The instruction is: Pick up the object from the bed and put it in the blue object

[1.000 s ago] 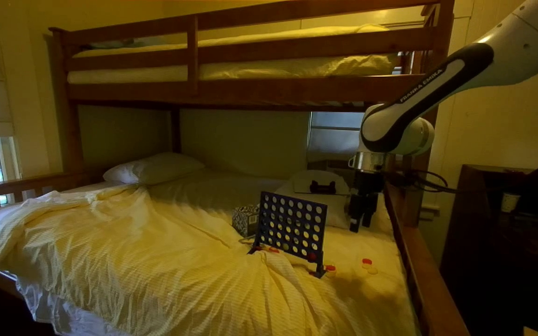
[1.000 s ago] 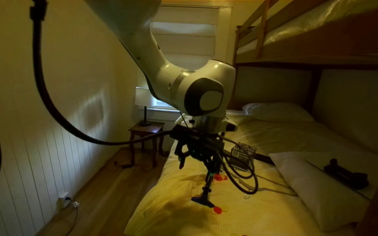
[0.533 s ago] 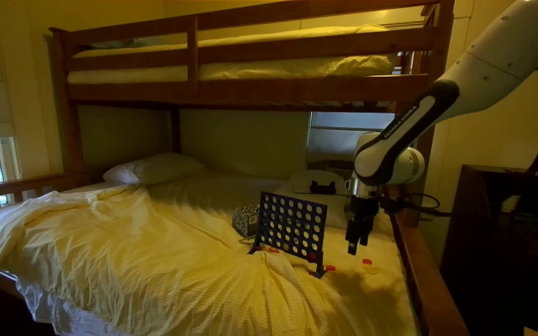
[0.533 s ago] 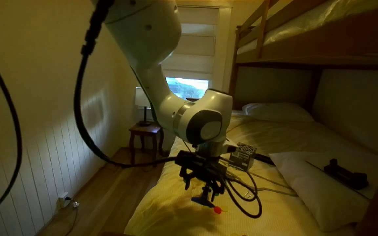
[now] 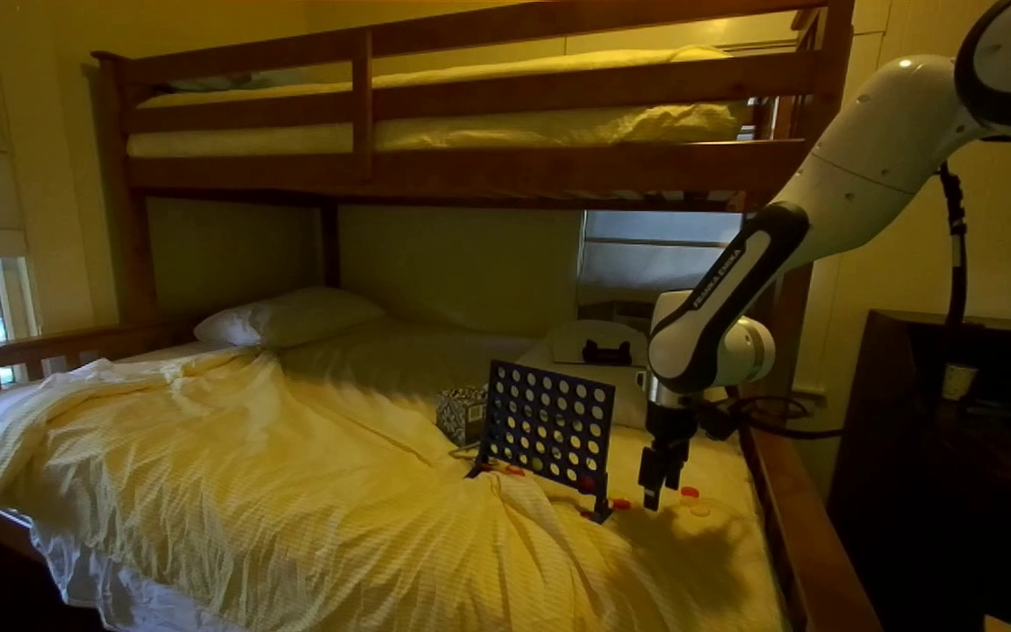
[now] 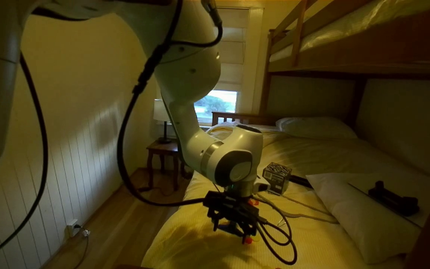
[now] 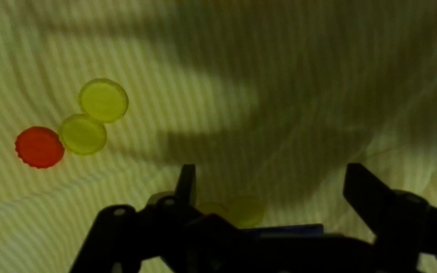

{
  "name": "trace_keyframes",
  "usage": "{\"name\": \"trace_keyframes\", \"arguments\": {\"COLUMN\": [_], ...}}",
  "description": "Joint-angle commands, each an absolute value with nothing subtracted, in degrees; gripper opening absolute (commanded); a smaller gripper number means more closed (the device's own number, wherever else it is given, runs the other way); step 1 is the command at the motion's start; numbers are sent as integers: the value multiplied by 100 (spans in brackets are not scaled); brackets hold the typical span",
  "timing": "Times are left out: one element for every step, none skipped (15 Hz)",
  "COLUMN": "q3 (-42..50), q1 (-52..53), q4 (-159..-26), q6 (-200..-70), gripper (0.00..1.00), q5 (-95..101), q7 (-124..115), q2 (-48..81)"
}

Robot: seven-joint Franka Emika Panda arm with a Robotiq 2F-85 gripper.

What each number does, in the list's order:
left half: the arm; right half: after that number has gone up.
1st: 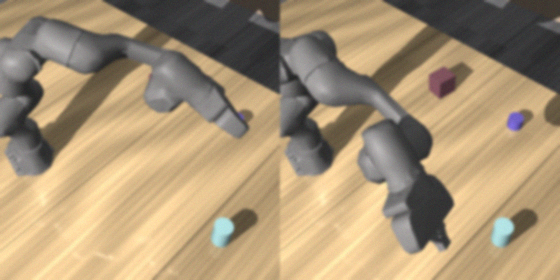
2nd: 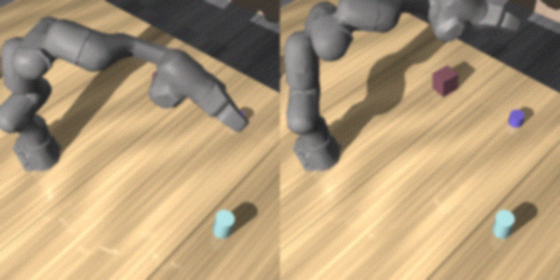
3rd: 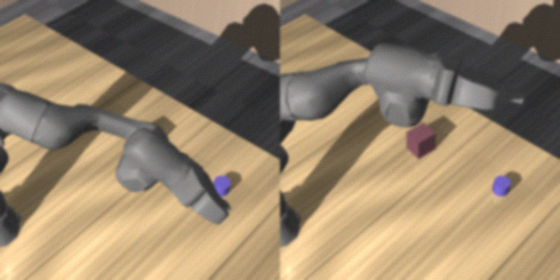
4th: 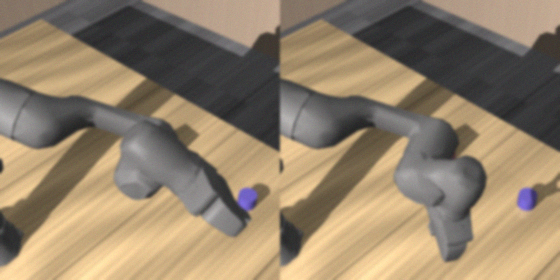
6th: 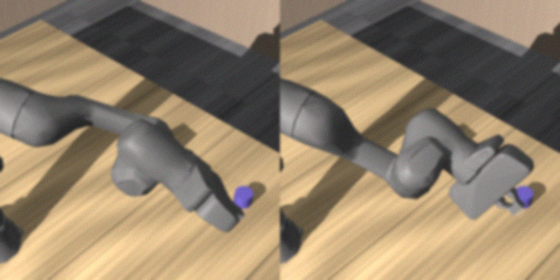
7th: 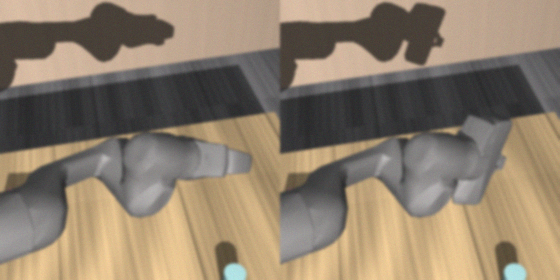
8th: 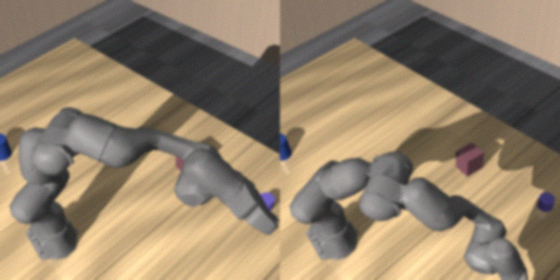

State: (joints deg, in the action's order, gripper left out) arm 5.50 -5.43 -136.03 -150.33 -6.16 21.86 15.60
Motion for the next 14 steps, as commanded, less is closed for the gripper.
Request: {"name": "trace_keyframes", "arguments": {"q3": [389,389,452,489,514,530,536,539,513,508,501,488,478,491], "q1": [-710,-713,-632,-559,-500,-463,-429,-400,-400,-384,-383,-390,-398,-393], "q4": [-13584,-13574,-13501,-13456,-13423,-13394,-13362,-13350,-13332,-13299,-13284,-13273,-13266,-13299], "q6": [-15025,-15025,-14985,-15097,-15190,-15214,-15226,-15277,-15333,-15392,-15491,-15584,-15662,-15840], "gripper": [100,100,100,100,100,100,100,100,100,100,100,100,100,100], "q5": [-523,-523,-329,-177,-11,151,295,425,506,602,678,736,788,861], "q7": [2114,2115,1954,1773,1639,1535,1443,1381,1409,1411,1457,1499,1534,1535], "q2": [1565,1565,1659,1770,1866,1929,1988,2038,2101,2171,2239,2295,2342,2371]}}
